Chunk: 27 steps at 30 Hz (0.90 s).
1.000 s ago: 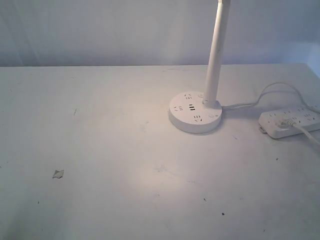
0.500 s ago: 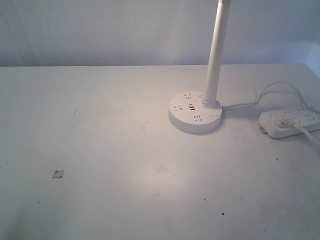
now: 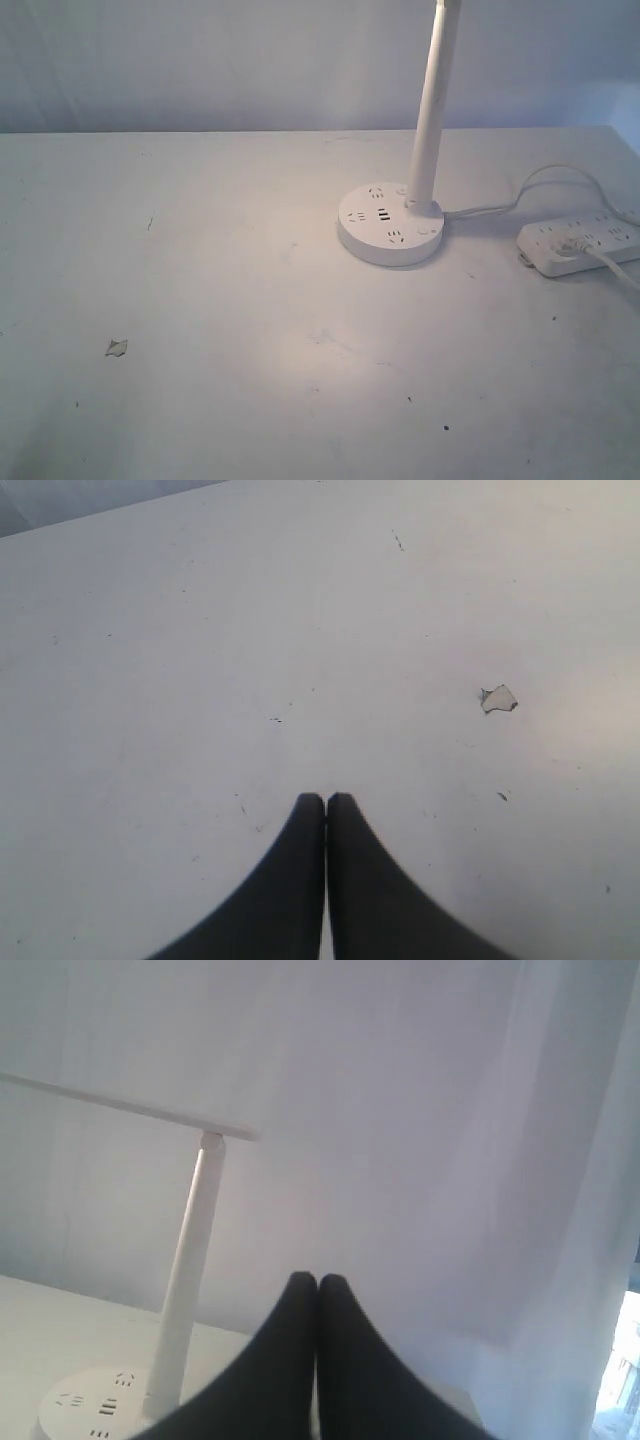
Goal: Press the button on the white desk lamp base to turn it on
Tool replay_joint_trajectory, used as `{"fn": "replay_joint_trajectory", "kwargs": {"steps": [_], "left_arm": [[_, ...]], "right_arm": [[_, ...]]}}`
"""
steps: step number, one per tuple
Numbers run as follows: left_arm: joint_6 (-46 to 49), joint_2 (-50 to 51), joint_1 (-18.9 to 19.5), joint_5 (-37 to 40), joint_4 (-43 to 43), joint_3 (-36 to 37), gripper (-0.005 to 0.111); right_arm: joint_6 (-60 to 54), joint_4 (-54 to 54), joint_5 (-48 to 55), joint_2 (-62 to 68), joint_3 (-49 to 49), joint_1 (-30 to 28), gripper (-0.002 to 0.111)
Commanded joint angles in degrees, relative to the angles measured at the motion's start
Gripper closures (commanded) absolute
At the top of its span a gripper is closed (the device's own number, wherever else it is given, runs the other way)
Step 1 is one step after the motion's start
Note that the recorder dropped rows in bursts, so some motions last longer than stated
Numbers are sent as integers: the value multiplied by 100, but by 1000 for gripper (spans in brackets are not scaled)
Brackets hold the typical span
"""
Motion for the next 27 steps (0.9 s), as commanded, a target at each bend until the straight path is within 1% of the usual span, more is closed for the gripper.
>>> {"fn": "replay_joint_trajectory", "kwargs": {"steps": [1, 8, 10, 15, 18, 19, 23, 27], "left_arm": [[-6, -22, 15, -22, -33, 19, 107], [-6, -22, 15, -22, -33, 19, 107], [-6, -22, 15, -22, -33, 19, 107], [-6, -22, 15, -22, -33, 19, 107], [-6, -22, 15, -22, -33, 19, 107], [-6, -22, 15, -22, -33, 19, 107], [-6, -22, 15, -22, -33, 19, 107], [-6, -22, 15, -22, -33, 19, 107]], "right_arm": [[-48, 1103, 36, -22, 64, -29, 108], [-48, 5804, 61, -22, 213, -29, 108], [-48, 6543, 58, -22, 213, -29, 108], [-48, 7197, 75, -22, 213, -29, 108], [-48, 8092, 137, -22, 213, -29, 108], [-423, 8243, 306, -22, 213, -29, 108], [-1636, 8237, 1199, -22, 221, -29, 108], [-2894, 8195, 2126, -22, 540, -29, 108]]}}
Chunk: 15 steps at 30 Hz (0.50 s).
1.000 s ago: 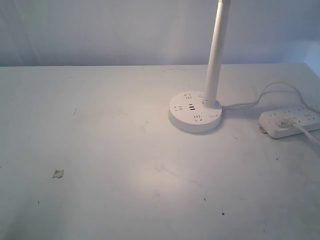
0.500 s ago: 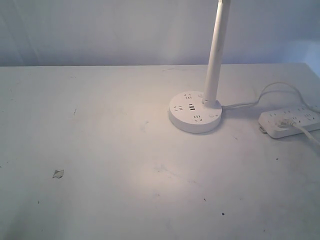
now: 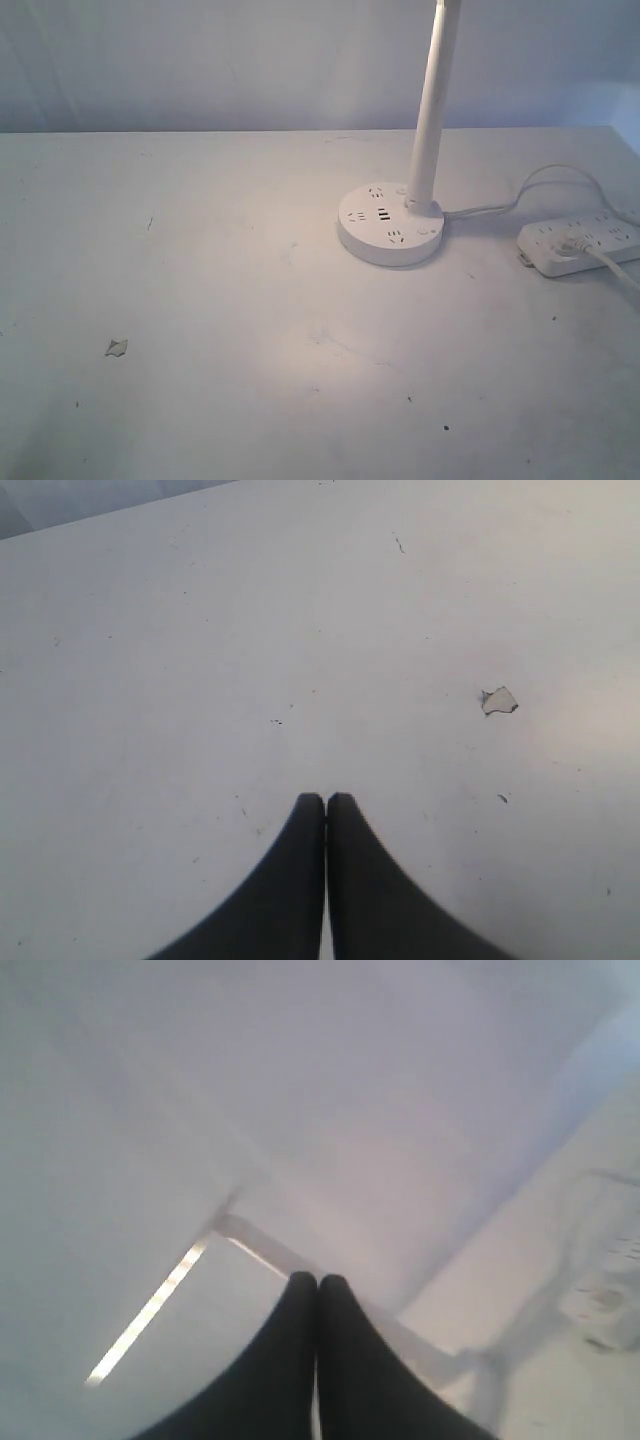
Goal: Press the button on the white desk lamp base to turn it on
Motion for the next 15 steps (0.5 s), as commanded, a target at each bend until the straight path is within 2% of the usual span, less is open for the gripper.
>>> {"fn": "replay_joint_trajectory", "kwargs": {"steps": [1, 4, 10, 12, 15], "left_arm": [[-6, -22, 15, -10, -33, 19, 107], [-6, -22, 15, -10, -33, 19, 107], [-6, -22, 15, -10, -33, 19, 107], [-6, -22, 15, -10, -33, 19, 107], [-6, -22, 15, -10, -33, 19, 107]], "right_arm": [[-1576, 19, 1074, -22, 399, -29, 108], [-2758, -23, 1446, -22, 755, -29, 108], [-5777, -191, 1333, -22, 811, -29, 108], [-6293, -172, 1358, -22, 811, -29, 108], [-6408, 61, 1384, -22, 811, -29, 108]]}}
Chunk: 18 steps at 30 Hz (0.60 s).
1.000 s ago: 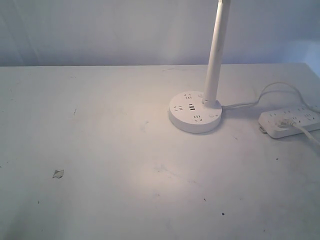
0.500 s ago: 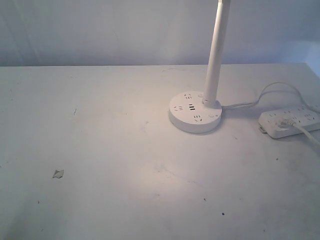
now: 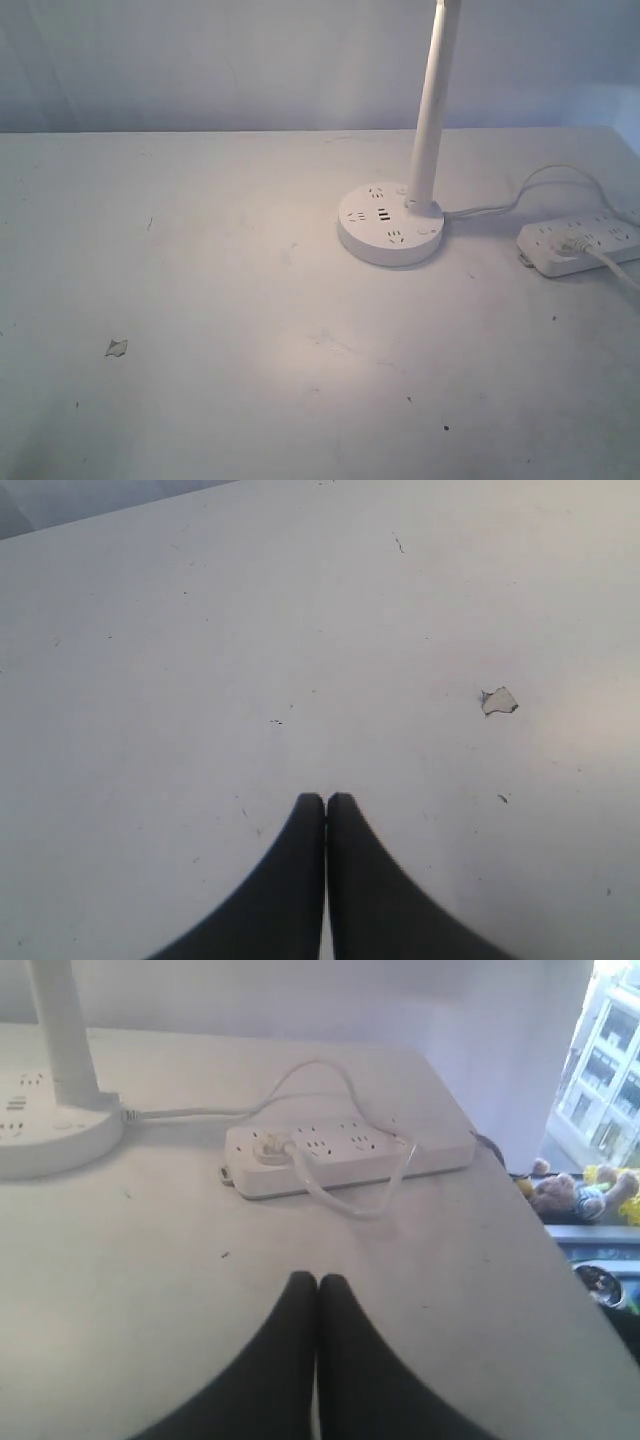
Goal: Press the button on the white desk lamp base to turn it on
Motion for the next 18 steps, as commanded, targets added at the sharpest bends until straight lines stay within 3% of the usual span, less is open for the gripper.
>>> {"fn": "replay_joint_trajectory", "kwargs": {"steps": [1, 18], "left_arm": [[-6, -22, 15, -10, -33, 19, 107], [-6, -22, 15, -10, -33, 19, 107]], "right_arm": [[-506, 313, -61, -22, 22, -29, 108], [-506, 691, -7, -22, 22, -29, 108]]}}
